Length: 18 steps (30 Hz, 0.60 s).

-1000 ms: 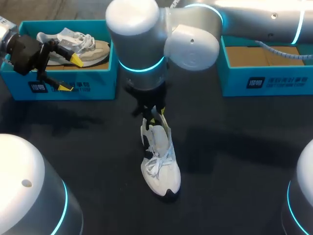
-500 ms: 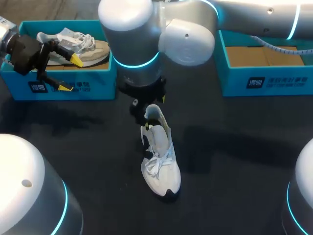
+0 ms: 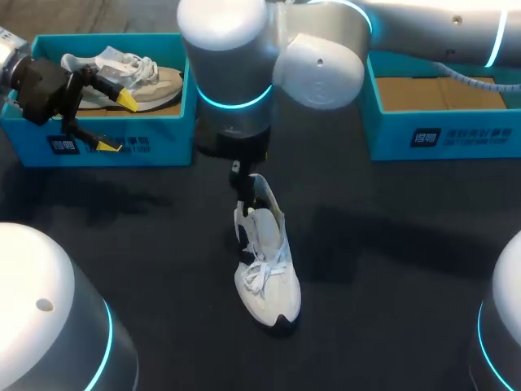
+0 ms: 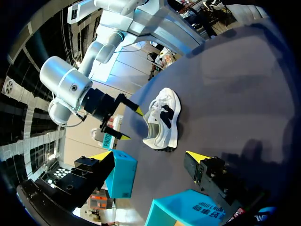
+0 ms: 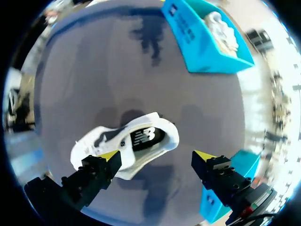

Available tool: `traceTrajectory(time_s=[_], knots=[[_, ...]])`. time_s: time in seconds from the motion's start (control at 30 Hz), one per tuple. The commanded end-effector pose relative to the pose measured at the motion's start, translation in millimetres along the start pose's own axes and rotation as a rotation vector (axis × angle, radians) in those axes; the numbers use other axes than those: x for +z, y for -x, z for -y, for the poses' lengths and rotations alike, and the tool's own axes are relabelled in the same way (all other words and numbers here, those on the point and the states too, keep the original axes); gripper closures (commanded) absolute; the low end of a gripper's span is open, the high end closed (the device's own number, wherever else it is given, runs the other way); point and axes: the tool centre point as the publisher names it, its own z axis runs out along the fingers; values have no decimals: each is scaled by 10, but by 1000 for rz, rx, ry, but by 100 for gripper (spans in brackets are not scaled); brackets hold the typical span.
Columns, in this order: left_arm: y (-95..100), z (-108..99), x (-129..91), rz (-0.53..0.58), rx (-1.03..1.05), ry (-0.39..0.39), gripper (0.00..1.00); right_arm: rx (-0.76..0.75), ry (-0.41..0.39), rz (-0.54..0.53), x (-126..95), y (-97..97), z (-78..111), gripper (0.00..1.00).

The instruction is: Take the shoe out of the shoebox, open the shoe tongue, remove and reinsert the insole, then place the shoe into the shoebox

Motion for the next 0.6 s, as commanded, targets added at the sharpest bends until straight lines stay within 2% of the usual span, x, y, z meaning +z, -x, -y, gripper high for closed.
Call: traceTrajectory(time_s=[0.03,0.23,0.6], knots=[[-1,-5,-6,-3,1,-2,0,-136,23,-27,144,145,39,0],[-1,-5,-6,-3,1,-2,0,-220,44,-21,360,315,-75,0],[-1,-5,-6,-3,1,-2,0,-295,42,-18,667,443,-258,0]])
